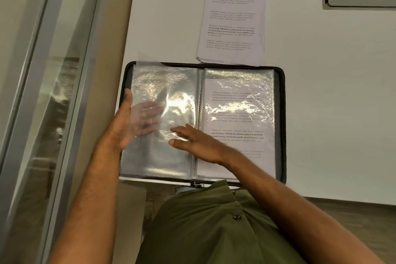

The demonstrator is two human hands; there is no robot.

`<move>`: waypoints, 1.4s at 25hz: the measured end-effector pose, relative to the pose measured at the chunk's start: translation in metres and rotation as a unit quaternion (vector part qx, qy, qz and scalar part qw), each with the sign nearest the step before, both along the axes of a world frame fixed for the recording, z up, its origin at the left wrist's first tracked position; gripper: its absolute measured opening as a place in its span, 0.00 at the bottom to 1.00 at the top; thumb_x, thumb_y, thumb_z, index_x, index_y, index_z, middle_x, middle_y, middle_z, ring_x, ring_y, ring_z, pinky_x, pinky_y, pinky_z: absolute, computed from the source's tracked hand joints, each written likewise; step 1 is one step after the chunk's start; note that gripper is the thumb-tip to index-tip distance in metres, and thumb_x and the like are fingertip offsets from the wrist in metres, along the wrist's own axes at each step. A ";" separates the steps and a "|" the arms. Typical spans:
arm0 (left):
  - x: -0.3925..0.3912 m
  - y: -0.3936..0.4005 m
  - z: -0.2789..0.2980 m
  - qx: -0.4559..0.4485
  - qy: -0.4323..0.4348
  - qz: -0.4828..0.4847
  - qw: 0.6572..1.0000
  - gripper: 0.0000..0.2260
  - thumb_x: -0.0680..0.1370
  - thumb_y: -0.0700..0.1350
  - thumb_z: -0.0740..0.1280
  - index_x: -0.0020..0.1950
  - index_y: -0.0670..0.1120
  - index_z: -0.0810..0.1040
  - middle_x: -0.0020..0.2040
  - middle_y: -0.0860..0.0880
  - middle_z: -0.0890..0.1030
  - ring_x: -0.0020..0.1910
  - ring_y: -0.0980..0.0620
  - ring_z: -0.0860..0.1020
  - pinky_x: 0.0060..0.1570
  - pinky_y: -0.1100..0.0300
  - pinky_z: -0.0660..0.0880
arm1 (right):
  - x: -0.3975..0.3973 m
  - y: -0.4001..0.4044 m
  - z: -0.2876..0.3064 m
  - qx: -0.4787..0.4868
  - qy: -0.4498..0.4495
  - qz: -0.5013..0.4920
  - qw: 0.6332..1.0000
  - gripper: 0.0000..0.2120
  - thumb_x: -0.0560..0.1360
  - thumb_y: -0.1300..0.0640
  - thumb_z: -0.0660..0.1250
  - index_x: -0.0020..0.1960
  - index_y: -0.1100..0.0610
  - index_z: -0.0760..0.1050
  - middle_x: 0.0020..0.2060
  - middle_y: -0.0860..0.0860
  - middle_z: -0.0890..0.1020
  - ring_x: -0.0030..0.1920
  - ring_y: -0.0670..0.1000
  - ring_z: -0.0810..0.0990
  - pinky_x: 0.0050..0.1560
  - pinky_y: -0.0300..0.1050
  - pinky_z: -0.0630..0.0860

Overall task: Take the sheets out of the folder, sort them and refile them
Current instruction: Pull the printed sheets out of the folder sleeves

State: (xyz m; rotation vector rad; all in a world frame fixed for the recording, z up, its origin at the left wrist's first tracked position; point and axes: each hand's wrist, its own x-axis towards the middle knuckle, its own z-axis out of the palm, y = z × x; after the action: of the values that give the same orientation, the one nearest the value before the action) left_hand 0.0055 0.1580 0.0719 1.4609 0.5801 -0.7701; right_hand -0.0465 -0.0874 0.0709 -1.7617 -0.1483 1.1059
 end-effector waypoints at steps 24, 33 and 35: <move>0.000 -0.027 -0.028 0.548 -0.106 -0.037 0.829 0.22 0.77 0.46 0.72 0.70 0.47 0.72 0.63 0.44 0.80 0.58 0.40 0.79 0.50 0.45 0.76 | 0.005 -0.088 -0.043 -0.086 -0.263 -0.125 0.953 0.22 0.81 0.48 0.69 0.74 0.48 0.73 0.68 0.45 0.78 0.68 0.44 0.73 0.71 0.46 0.71; 0.002 -0.083 -0.040 0.554 -0.250 -0.202 0.768 0.30 0.77 0.49 0.71 0.78 0.50 0.65 0.80 0.43 0.60 0.78 0.40 0.59 0.75 0.38 0.58 | 0.030 -0.159 -0.065 -0.218 -0.360 -0.226 0.878 0.22 0.81 0.54 0.70 0.73 0.57 0.74 0.70 0.53 0.77 0.71 0.53 0.72 0.74 0.38 0.62; 0.001 -0.109 -0.041 0.503 -0.308 -0.269 0.761 0.28 0.78 0.49 0.71 0.77 0.50 0.67 0.79 0.44 0.62 0.78 0.42 0.60 0.75 0.39 0.58 | 0.036 -0.167 -0.065 -0.250 -0.380 -0.226 0.861 0.25 0.80 0.53 0.70 0.75 0.59 0.72 0.72 0.55 0.75 0.73 0.55 0.70 0.76 0.47 0.63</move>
State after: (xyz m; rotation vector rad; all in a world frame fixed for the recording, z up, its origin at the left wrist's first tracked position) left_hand 0.0063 0.0492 0.0309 2.8181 -0.0171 -0.2987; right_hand -0.0101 -0.2545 0.0056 -2.4629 0.0909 0.0477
